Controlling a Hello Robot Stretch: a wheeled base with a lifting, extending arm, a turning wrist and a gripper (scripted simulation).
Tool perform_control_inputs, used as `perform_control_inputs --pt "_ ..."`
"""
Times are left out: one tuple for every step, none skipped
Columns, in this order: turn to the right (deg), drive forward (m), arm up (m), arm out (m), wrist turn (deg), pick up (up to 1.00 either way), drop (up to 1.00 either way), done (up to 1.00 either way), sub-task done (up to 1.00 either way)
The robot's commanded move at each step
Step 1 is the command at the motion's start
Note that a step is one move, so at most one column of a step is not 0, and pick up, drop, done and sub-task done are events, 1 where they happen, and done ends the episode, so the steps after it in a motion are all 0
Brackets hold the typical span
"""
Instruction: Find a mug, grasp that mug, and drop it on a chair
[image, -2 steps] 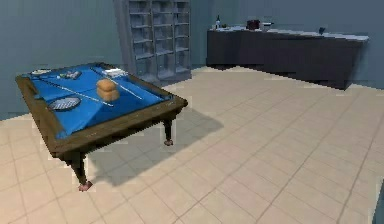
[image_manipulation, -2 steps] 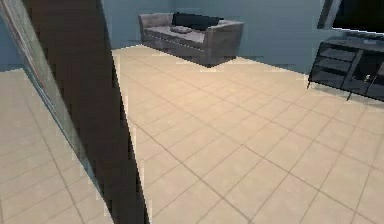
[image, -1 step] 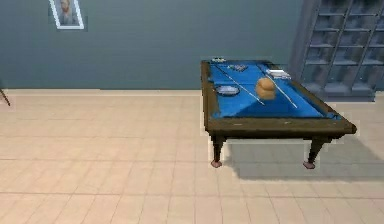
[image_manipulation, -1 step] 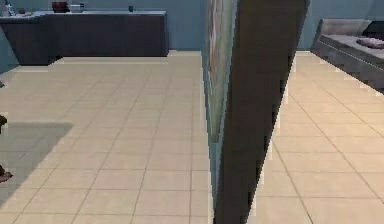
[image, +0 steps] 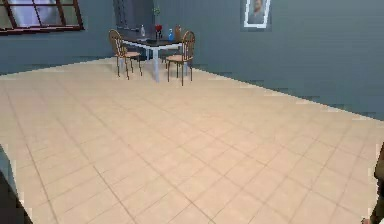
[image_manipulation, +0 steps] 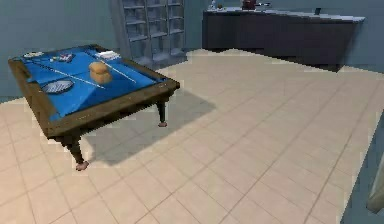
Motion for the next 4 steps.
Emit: perform_control_inputs --pt "-42.0 0.0 0.0 0.0 0.0 0.0 0.0 0.0 0.0" --pt "0.0 0.1 0.0 0.0 0.0 0.0 0.0 0.0 0.0" --pt "45.0 0.0 0.0 0.0 0.0 0.0 0.0 0.0 0.0" --pt "45.0 0.0 0.0 0.0 0.0 0.0 0.0 0.0 0.0"
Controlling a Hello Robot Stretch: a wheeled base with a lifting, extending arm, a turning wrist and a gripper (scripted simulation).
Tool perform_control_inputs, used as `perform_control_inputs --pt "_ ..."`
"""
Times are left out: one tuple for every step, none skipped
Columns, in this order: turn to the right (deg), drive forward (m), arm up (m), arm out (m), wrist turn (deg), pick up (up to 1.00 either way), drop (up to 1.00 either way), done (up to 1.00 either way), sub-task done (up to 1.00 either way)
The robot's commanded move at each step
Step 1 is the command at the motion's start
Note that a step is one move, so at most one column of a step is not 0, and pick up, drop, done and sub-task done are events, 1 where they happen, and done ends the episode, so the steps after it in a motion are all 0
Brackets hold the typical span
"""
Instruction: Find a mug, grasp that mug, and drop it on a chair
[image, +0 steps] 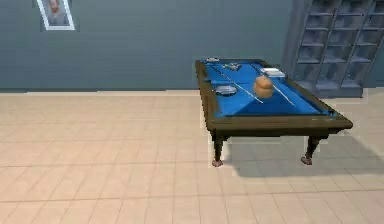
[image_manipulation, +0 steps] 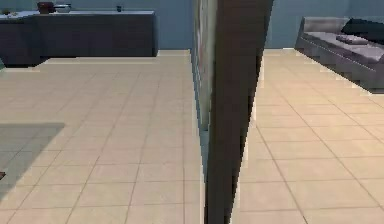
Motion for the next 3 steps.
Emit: perform_control_inputs --pt "36.0 0.0 0.0 0.0 0.0 0.0 0.0 0.0 0.0" --pt "0.0 0.45 0.0 0.0 0.0 0.0 0.0 0.0 0.0" --pt "33.0 0.0 0.0 0.0 0.0 0.0 0.0 0.0 0.0"
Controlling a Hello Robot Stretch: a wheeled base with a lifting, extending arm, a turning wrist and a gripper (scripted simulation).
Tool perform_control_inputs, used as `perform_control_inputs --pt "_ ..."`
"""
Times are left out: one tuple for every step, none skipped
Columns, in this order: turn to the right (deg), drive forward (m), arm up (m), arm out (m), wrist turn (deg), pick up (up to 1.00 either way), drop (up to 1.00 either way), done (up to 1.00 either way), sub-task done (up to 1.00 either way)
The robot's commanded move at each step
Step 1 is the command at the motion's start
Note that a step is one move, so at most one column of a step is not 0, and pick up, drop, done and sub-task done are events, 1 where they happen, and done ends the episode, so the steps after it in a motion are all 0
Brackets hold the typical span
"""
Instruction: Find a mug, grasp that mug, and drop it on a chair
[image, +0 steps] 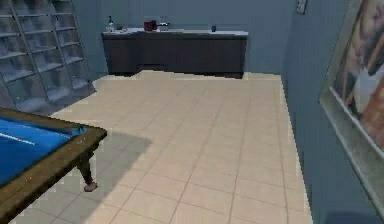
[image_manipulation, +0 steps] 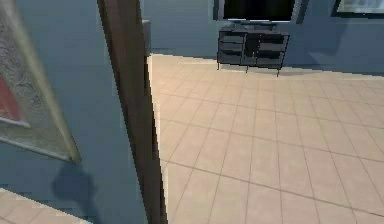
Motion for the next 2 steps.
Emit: perform_control_inputs --pt "0.0 0.1 0.0 0.0 0.0 0.0 0.0 0.0 0.0" --pt "3.0 0.0 0.0 0.0 0.0 0.0 0.0 0.0 0.0"
